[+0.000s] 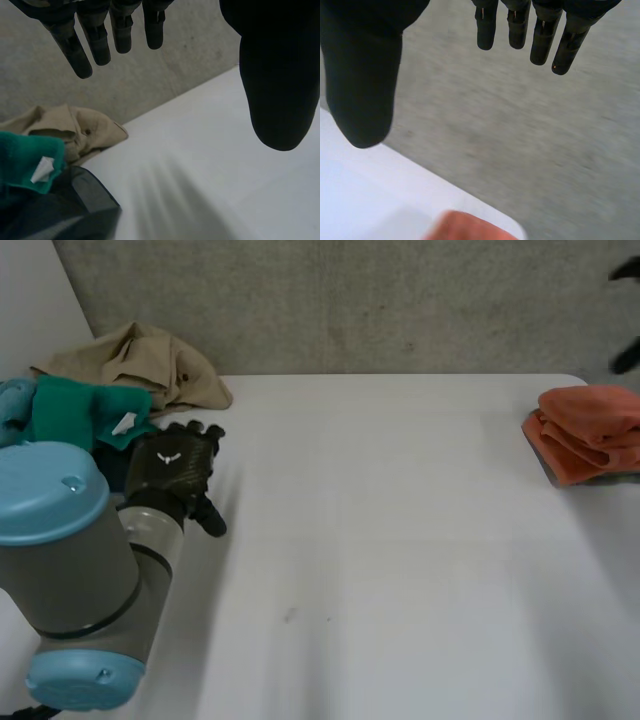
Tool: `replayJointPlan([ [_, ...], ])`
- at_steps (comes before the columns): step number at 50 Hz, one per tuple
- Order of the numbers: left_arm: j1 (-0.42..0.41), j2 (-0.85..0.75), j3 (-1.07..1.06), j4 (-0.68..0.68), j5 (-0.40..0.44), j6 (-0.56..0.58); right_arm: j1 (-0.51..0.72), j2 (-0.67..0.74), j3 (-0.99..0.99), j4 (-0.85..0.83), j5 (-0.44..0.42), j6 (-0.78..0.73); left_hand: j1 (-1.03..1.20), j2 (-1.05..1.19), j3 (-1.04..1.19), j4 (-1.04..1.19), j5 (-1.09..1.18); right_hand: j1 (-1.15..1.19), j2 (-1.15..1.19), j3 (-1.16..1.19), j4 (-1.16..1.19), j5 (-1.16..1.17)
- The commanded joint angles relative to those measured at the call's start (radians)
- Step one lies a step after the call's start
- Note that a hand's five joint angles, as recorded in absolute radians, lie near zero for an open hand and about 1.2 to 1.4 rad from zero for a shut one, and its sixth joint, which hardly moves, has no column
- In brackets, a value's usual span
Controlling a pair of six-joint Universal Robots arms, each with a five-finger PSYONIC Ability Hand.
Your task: Fold the laundry.
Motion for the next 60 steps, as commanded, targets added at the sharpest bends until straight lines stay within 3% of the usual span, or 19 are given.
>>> replayJointPlan([
  [1,0.059,0.029,0.029,-0.002,0.001,0.003,0.272,-0.054,0.127,0.065,0.150,-0.022,-0.020,-0.023,-0.031,-0.025,-0.044,-0.025,-0.044,-0.034,-0.057,-0.056],
  [7,0.113,0.032,0.052,-0.003,0.001,0.009,0.435,-0.086,0.322,0.017,0.204,-0.051,-0.020,-0.023,-0.031,-0.025,-0.044,-0.025,-0.044,-0.034,-0.057,-0.056],
  [16,0.266,-0.058,0.180,0.005,-0.002,0.092,0.622,-0.089,0.674,-0.151,0.221,-0.229,-0.020,-0.023,-0.031,-0.025,-0.044,-0.025,-0.044,-0.034,-0.057,-0.056],
  [27,0.496,-0.301,0.417,0.032,-0.005,0.339,0.613,-0.095,0.836,-0.234,0.215,-0.266,-0.020,-0.023,-0.031,-0.025,-0.044,-0.025,-0.044,-0.034,-0.057,-0.056],
  [36,0.569,-0.463,0.539,0.078,-0.014,0.426,0.613,-0.098,0.863,-0.248,0.210,-0.267,0.024,0.022,0.013,0.020,0.000,-0.025,-0.044,-0.034,-0.057,-0.056],
  [41,0.576,-0.500,0.566,0.098,-0.017,0.474,0.613,-0.098,0.860,-0.250,0.210,-0.267,0.288,0.285,0.277,0.284,0.264,-0.025,-0.044,-0.034,-0.057,-0.056],
  [44,0.579,-0.531,0.593,0.110,-0.029,0.514,0.613,-0.100,0.860,-0.250,0.210,-0.267,0.751,0.749,0.740,0.747,0.727,-0.025,-0.044,-0.034,-0.057,-0.056],
  [45,0.579,-0.539,0.602,0.112,-0.045,0.534,0.613,-0.100,0.860,-0.250,0.209,-0.267,1.058,1.055,1.047,1.054,1.034,-0.025,-0.044,-0.034,-0.057,-0.056],
  [46,0.578,-0.537,0.604,0.114,-0.054,0.544,0.613,-0.100,0.860,-0.250,0.209,-0.267,1.200,1.197,1.189,1.196,1.176,-0.025,-0.044,-0.034,-0.057,-0.056],
  [52,0.537,-0.520,0.581,0.107,-0.069,0.541,0.612,-0.124,0.860,-0.251,0.209,-0.267,1.202,1.199,1.191,1.197,1.177,-0.025,-0.044,-0.034,-0.057,-0.056],
  [60,0.331,-0.290,0.461,0.106,-0.066,0.442,0.604,-0.140,0.856,-0.264,0.209,-0.267,1.202,1.199,1.191,1.197,1.177,-0.025,-0.044,-0.034,-0.057,-0.056],
])
